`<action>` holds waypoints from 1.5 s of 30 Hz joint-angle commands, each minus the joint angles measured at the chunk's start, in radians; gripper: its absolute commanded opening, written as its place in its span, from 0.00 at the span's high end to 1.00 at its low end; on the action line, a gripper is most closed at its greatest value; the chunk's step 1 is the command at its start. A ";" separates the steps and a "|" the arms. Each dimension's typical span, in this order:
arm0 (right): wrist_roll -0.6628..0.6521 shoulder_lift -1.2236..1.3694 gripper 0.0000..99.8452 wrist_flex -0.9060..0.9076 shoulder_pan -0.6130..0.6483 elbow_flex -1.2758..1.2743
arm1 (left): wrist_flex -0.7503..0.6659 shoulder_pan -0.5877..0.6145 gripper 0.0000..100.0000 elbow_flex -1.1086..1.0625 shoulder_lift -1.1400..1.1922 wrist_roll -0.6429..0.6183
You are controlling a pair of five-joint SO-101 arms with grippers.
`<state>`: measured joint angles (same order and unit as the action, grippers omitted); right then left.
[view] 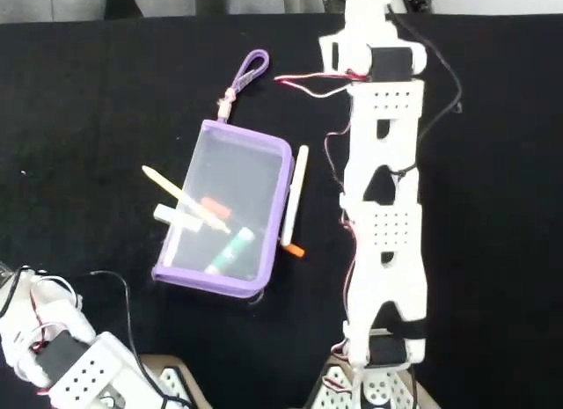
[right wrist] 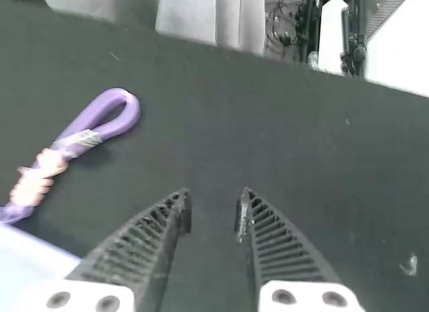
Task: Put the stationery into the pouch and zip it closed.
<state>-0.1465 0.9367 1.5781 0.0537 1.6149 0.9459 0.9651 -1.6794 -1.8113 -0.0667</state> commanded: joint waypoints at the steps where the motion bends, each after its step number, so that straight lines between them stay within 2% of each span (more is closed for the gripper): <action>1: 0.057 -0.213 0.88 0.112 0.132 0.054 | 0.003 -0.012 0.97 -0.019 -0.005 -0.003; 5: 0.058 -0.242 0.88 0.127 0.318 0.051 | 0.006 -0.008 0.97 -0.019 -0.005 -0.003; 9: 0.077 -0.139 0.88 -0.005 0.440 0.019 | 0.009 -0.005 0.97 -0.019 -0.005 -0.003; 15: 0.367 0.114 0.87 -0.281 0.417 -0.093 | 0.009 -0.005 0.97 -0.019 -0.005 -0.003; 20: 0.480 0.263 0.87 -0.322 0.385 -0.099 | 0.009 -0.007 0.97 -0.019 -0.005 -0.003; 39: 0.479 0.438 0.87 -0.279 0.391 -0.108 | 0.009 -0.010 0.97 -0.019 -0.005 -0.003; 45: 0.356 0.441 0.88 -0.278 0.414 -0.107 | 0.009 -0.010 0.97 -0.019 -0.005 -0.003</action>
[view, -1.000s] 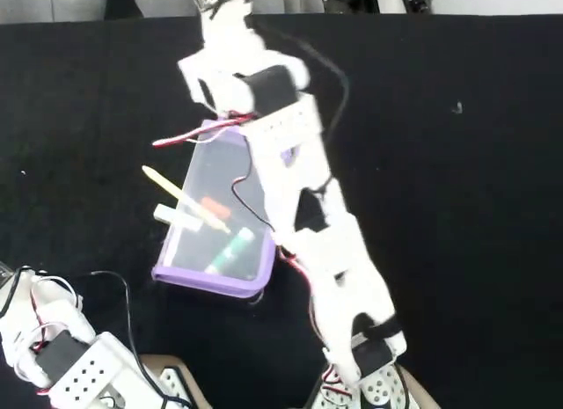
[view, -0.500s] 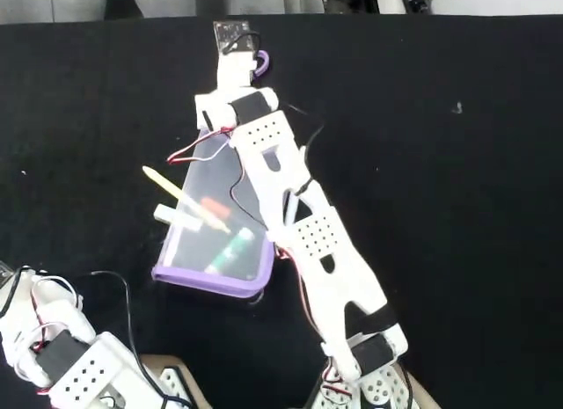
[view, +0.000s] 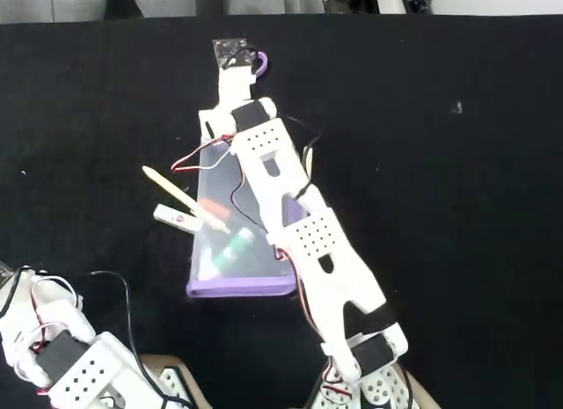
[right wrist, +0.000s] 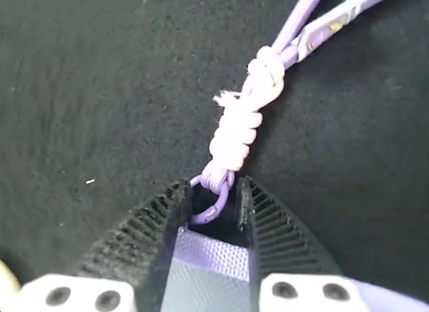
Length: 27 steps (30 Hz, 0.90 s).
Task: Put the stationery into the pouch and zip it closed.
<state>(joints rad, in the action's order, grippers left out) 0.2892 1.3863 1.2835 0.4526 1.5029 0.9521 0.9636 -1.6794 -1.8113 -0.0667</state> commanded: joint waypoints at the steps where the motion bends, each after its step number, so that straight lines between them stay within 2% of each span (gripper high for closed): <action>1: -0.110 -0.008 0.88 0.017 0.023 0.004 | 0.005 -0.008 0.97 -0.019 -0.005 -0.003; 3: -0.163 -0.008 0.88 0.038 0.041 0.005 | 0.005 -0.007 0.97 -0.019 -0.005 -0.003; 6: -0.244 -0.015 0.99 0.089 0.052 0.013 | 0.005 -0.007 0.97 -0.019 -0.005 -0.003; 9: -0.296 -0.036 0.97 0.129 0.046 0.005 | 0.005 -0.005 0.97 -0.019 -0.005 -0.003; 12: -0.325 -0.059 0.99 0.172 0.025 0.021 | 0.005 -0.007 0.97 -0.019 -0.005 -0.003; 16: -0.373 -0.116 0.99 0.244 0.026 0.111 | 0.005 -0.008 0.97 -0.019 -0.005 -0.003; 27: -0.379 -0.407 0.99 0.278 0.031 0.168 | 0.005 -0.008 0.97 -0.019 -0.005 -0.003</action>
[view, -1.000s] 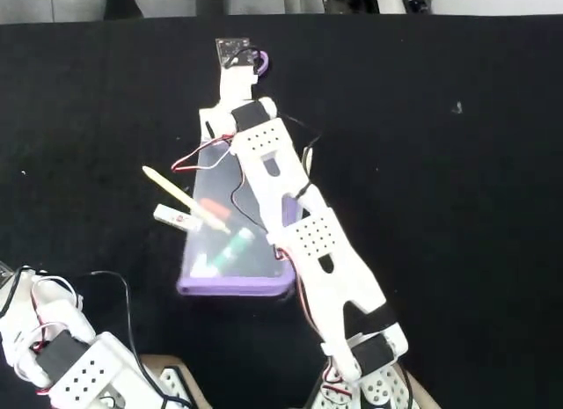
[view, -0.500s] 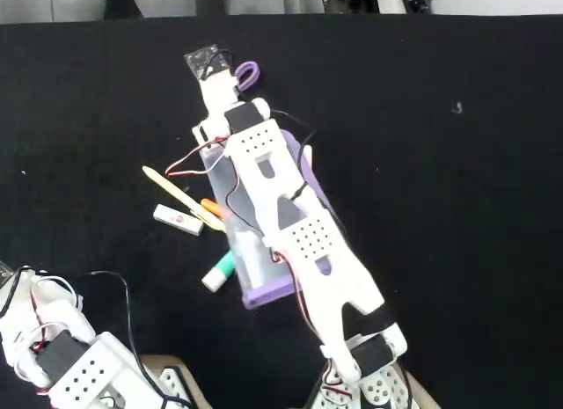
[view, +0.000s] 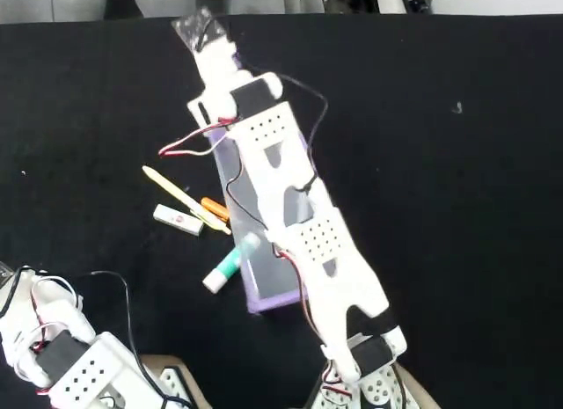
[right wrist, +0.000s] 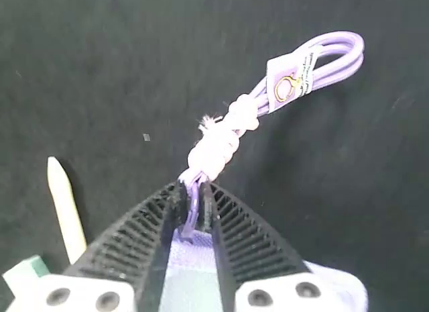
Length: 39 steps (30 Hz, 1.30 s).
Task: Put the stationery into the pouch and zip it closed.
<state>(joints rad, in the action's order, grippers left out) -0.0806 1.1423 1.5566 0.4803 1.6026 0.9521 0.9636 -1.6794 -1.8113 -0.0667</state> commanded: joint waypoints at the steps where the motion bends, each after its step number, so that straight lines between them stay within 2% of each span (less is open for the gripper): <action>1: -0.009 -0.189 0.99 0.005 0.003 0.068 | 0.005 -0.008 0.97 -0.019 -0.005 -0.003; 13: -0.011 -0.496 0.99 0.003 0.020 0.068 | -0.003 -0.036 0.97 -0.015 -0.006 -0.003; 21: -0.011 -0.615 0.99 -0.052 0.083 0.068 | 0.055 -0.203 0.97 0.079 -0.006 -0.009; 29: -0.089 -0.618 0.99 -0.043 0.101 0.067 | 0.098 -0.503 0.97 0.371 -0.006 -0.020; 32: -0.086 -0.619 0.99 -0.025 0.103 0.067 | 0.098 -0.618 0.93 0.470 -0.006 -0.121; 36: -0.086 -0.615 0.99 0.006 0.115 0.067 | 0.101 -0.725 0.74 0.516 -0.006 -0.324; 39: -0.091 -0.615 0.99 0.006 0.132 0.067 | 0.095 -0.796 0.71 0.519 -0.006 -0.402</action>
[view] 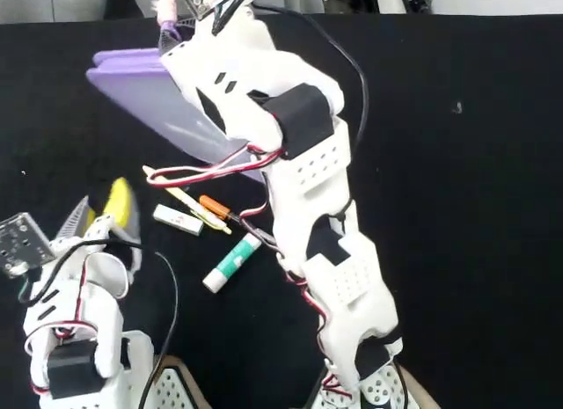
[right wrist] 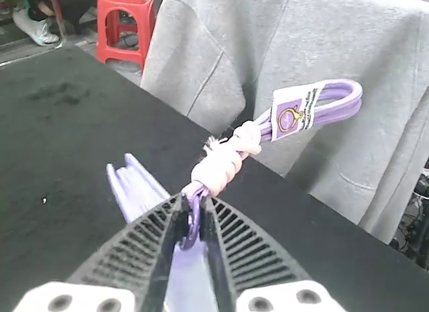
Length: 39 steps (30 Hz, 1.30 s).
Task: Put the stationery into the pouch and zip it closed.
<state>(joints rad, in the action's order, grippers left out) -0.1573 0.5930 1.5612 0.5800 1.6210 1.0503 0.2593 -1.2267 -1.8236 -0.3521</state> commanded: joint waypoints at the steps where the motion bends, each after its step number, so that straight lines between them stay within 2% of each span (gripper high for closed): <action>1: -0.015 -0.065 0.99 0.000 0.041 0.048 | -0.003 -0.119 0.71 0.071 0.006 -0.117; 6: -0.017 -0.065 0.99 -0.002 0.092 0.048 | -0.003 -0.220 0.71 0.082 0.006 -0.118; 14: -0.017 -0.081 0.99 -0.158 0.127 0.050 | -0.006 -0.232 0.71 0.053 0.006 -0.121; 18: -0.018 -0.085 0.99 -0.169 0.143 0.048 | -0.084 -0.265 0.71 0.039 0.006 -0.117; 24: -0.135 -0.091 0.99 -0.167 0.190 0.048 | -0.172 -0.363 0.71 0.036 0.006 -0.117; 28: -0.153 -0.096 0.99 -0.163 0.195 0.050 | -0.195 -0.375 0.71 0.033 0.006 -0.117; 33: -0.155 -0.165 0.99 -0.124 0.175 0.050 | -0.204 -0.323 0.71 -0.051 0.006 -0.115; 39: -0.155 -0.277 0.99 -0.054 0.121 0.050 | -0.468 -0.108 0.71 -0.246 0.006 -0.115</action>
<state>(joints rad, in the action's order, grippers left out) -0.3030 0.4289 1.4784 0.7503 1.6210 0.7465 0.0169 -1.3924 -1.8236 -0.4626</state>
